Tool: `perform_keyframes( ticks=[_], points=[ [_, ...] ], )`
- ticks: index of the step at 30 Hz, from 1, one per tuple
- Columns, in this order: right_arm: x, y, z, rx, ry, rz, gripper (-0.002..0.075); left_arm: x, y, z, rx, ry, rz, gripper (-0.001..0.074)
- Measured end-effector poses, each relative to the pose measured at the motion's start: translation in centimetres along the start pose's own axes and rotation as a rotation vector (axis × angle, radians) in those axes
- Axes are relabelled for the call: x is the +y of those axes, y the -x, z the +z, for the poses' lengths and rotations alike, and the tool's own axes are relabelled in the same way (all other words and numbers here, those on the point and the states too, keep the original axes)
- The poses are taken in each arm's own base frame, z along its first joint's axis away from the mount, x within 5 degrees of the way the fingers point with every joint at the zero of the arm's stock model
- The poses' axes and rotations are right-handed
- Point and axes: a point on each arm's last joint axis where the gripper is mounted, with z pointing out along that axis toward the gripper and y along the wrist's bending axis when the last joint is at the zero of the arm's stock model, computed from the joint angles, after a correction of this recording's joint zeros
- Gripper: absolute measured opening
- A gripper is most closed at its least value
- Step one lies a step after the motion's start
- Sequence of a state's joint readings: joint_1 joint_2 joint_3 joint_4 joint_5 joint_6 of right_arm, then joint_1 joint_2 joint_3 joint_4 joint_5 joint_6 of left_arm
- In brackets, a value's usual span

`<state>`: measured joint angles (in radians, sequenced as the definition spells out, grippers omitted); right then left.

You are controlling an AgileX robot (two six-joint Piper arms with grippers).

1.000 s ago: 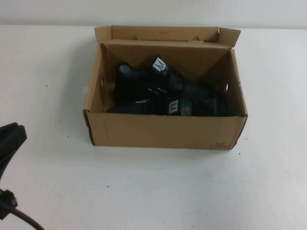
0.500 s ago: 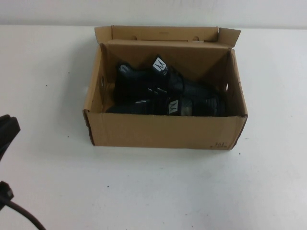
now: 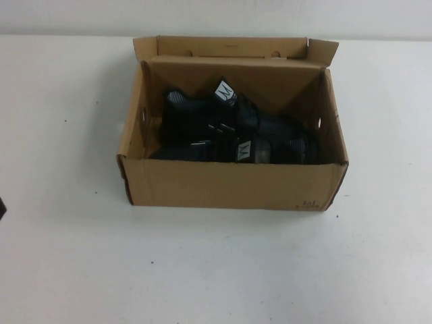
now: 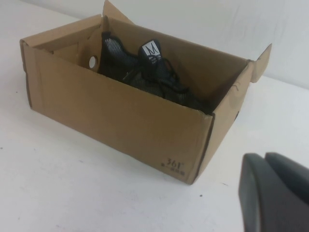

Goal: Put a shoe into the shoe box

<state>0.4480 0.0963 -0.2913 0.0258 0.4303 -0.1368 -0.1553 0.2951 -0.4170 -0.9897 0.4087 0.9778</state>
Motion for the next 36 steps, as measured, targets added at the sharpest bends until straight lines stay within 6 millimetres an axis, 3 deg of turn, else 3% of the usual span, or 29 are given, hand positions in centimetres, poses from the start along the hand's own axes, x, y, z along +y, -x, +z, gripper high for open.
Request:
perform_keyframes(
  ticks=[7, 17, 24, 28, 36],
  points=[
    [0.0, 0.0, 0.0, 0.002, 0.0, 0.0, -0.0017, -0.2, -2.5, -2.3, -0.037, 0.074, 0.161, -0.0001],
    [0.0, 0.0, 0.0, 0.004, 0.0, 0.0, -0.0017, 2.2, -8.6, -1.9, 0.067, 0.329, -0.059, -0.0001],
    [0.0, 0.0, 0.0, 0.004, 0.0, 0.0, -0.0017, 2.2, -13.1, -1.9, 0.15, 0.349, -0.129, -0.0001],
    [0.0, 0.0, 0.0, 0.004, 0.0, 0.0, -0.0017, 2.1, -14.4, -2.1, 0.276, 0.353, -0.161, -0.0001],
    [0.0, 0.0, 0.0, 0.004, 0.0, 0.0, -0.0017, 2.1, -14.4, -2.2, 0.279, 0.353, -0.162, -0.0001]
  ],
)
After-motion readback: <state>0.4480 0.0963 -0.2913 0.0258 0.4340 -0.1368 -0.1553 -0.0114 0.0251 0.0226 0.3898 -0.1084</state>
